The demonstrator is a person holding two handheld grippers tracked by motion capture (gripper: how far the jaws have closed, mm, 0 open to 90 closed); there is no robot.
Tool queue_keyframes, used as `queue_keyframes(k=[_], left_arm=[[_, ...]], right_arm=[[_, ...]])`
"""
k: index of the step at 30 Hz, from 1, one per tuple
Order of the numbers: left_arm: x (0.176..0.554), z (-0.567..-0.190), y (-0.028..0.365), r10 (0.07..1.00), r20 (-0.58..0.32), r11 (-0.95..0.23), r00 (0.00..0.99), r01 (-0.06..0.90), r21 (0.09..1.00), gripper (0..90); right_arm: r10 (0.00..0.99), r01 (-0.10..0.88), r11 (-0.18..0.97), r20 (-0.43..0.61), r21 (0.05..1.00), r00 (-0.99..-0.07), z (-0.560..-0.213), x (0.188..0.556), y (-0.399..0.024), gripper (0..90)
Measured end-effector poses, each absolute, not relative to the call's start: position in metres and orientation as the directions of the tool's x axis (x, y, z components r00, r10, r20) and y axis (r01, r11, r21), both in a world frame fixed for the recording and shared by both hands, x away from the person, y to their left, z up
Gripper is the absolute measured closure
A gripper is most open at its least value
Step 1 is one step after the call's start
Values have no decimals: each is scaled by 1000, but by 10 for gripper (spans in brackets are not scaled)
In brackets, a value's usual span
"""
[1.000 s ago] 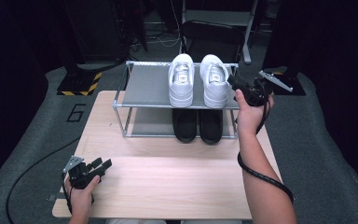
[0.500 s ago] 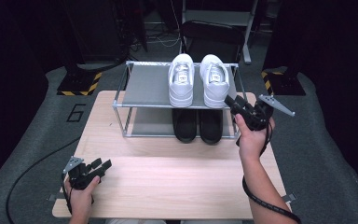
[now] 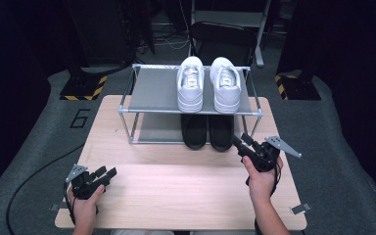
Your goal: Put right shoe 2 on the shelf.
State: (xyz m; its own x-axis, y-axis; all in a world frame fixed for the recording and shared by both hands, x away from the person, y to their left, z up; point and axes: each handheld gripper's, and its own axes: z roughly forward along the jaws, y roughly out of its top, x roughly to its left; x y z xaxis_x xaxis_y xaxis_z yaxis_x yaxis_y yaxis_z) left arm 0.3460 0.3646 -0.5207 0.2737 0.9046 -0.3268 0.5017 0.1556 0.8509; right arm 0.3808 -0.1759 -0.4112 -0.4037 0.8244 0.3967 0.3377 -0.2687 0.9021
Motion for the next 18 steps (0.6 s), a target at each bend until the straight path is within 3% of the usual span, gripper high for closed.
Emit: queue_keyframes(k=[18], left_arm=[[346, -522, 363, 906, -323, 149, 274, 508, 848, 442]], right_arm=[[833, 475, -276, 455, 835, -315, -499, 340, -195, 461]])
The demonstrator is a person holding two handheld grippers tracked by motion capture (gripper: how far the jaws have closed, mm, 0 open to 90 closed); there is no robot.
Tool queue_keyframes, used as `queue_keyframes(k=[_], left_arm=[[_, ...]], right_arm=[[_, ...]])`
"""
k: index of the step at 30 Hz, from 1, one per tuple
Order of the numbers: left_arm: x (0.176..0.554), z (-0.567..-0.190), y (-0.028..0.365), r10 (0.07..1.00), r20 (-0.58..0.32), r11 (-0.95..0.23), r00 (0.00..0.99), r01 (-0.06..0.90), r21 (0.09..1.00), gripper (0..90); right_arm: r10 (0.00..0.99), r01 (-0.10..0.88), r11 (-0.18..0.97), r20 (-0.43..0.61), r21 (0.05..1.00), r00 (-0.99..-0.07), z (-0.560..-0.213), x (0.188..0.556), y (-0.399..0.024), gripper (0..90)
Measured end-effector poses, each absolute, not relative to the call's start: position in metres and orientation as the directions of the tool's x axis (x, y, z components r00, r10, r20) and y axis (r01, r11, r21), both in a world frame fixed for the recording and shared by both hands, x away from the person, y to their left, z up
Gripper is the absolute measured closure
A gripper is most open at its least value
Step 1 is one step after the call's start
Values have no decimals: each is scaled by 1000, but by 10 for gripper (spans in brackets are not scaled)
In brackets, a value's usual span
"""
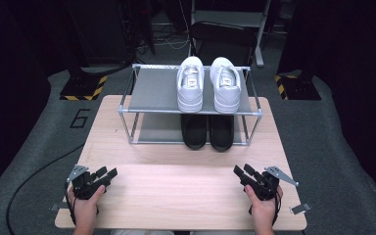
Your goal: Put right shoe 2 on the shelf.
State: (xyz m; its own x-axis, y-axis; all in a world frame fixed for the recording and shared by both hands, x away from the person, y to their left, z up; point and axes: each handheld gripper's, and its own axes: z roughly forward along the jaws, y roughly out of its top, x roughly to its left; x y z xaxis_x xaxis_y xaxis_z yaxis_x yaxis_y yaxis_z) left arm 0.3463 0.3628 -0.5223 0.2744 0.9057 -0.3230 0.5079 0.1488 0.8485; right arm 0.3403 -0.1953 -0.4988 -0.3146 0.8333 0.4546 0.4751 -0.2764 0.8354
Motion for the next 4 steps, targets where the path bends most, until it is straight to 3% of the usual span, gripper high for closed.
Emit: queue_keyframes(k=[4], left_arm=[[347, -522, 362, 906, -320, 145, 276, 508, 849, 441]], right_arm=[[837, 497, -274, 459, 824, -299, -507, 339, -199, 461]])
